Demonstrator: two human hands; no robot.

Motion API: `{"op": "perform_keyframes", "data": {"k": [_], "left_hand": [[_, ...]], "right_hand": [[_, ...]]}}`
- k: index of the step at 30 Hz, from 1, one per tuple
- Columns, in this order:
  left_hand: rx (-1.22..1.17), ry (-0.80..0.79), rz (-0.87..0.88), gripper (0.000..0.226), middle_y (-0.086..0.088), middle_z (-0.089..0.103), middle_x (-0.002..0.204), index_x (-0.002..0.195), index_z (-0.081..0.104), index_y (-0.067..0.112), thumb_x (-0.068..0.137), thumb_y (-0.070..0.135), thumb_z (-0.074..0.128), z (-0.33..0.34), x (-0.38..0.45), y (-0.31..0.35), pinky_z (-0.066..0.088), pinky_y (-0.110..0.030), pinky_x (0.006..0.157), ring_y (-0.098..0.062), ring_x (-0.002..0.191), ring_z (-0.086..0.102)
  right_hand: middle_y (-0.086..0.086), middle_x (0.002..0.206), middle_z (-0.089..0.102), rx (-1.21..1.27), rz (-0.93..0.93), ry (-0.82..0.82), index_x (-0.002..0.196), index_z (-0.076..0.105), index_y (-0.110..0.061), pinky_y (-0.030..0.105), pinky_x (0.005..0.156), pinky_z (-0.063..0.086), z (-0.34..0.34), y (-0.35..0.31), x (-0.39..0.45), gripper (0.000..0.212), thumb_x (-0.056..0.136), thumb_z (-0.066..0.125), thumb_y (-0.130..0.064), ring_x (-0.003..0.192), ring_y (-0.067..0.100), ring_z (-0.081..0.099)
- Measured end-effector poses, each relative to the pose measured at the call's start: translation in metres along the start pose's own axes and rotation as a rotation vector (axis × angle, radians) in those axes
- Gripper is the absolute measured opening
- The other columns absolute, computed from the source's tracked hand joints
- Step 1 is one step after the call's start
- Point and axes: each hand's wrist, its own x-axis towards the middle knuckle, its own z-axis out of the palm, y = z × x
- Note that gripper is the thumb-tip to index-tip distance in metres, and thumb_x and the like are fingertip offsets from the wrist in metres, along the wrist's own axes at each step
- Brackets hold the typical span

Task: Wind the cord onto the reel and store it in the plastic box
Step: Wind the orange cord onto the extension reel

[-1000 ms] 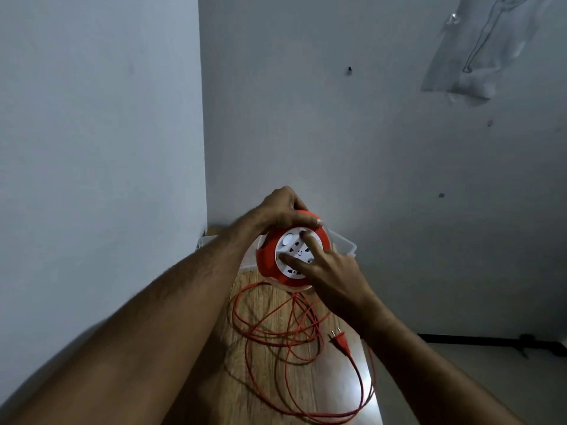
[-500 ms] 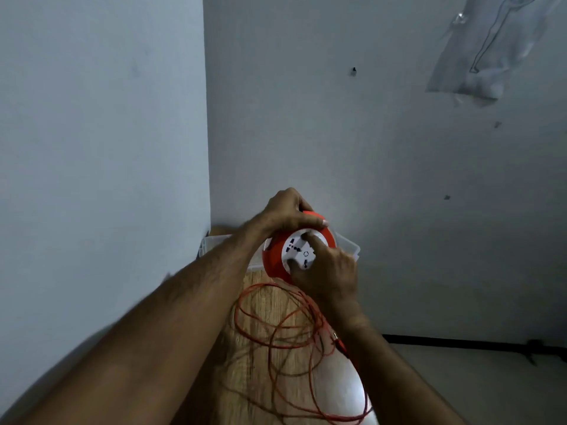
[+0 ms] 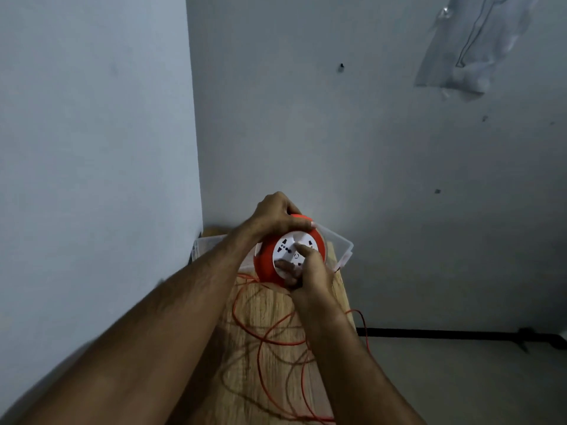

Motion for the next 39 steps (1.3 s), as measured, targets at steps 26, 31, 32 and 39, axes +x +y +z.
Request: {"op": "perform_keyframes", "data": {"k": [26,31,32,39], "left_hand": [[-0.120,-0.014,0.017,0.035,0.001,0.081,0.086,0.092,0.085,0.017,0.074,0.047,0.089,-0.022,0.004,0.029,0.066,-0.036,0.077,-0.013,0.077,0.078],[-0.178,0.069,0.031,0.036,0.002,0.082,0.088,0.092,0.086,0.017,0.072,0.047,0.090,-0.024,0.008,0.040,0.066,-0.041,0.083,-0.015,0.080,0.079],[-0.185,0.081,0.039,0.036,0.003,0.082,0.085,0.090,0.086,0.018,0.071,0.048,0.091,-0.025,0.008,0.043,0.066,-0.041,0.082,-0.013,0.079,0.079],[-0.055,0.217,0.123,0.040,-0.004,0.083,0.095,0.099,0.085,0.013,0.077,0.046,0.088,-0.021,0.006,0.059,0.060,-0.022,0.068,-0.013,0.078,0.077]], "right_hand": [[0.012,0.066,0.067,-1.604,-1.575,-0.207,0.126,0.068,-0.017,0.024,0.055,0.044,-0.029,-0.043,0.036,0.056,0.073,0.078,-0.030,0.048,0.026,0.060],[0.003,0.096,0.075,-1.286,-1.320,-0.071,0.121,0.065,-0.014,0.030,0.074,0.059,-0.014,-0.049,0.029,0.055,0.077,0.077,-0.044,0.078,0.020,0.071],[-0.001,0.100,0.073,-1.213,-1.264,-0.037,0.121,0.063,-0.015,0.028,0.075,0.058,-0.011,-0.049,0.026,0.055,0.077,0.077,-0.045,0.082,0.016,0.069],[0.009,0.099,0.074,-0.507,-0.398,0.110,0.114,0.063,-0.011,0.041,0.063,0.065,0.011,-0.041,0.019,0.060,0.075,0.081,-0.052,0.076,0.024,0.076]]}}
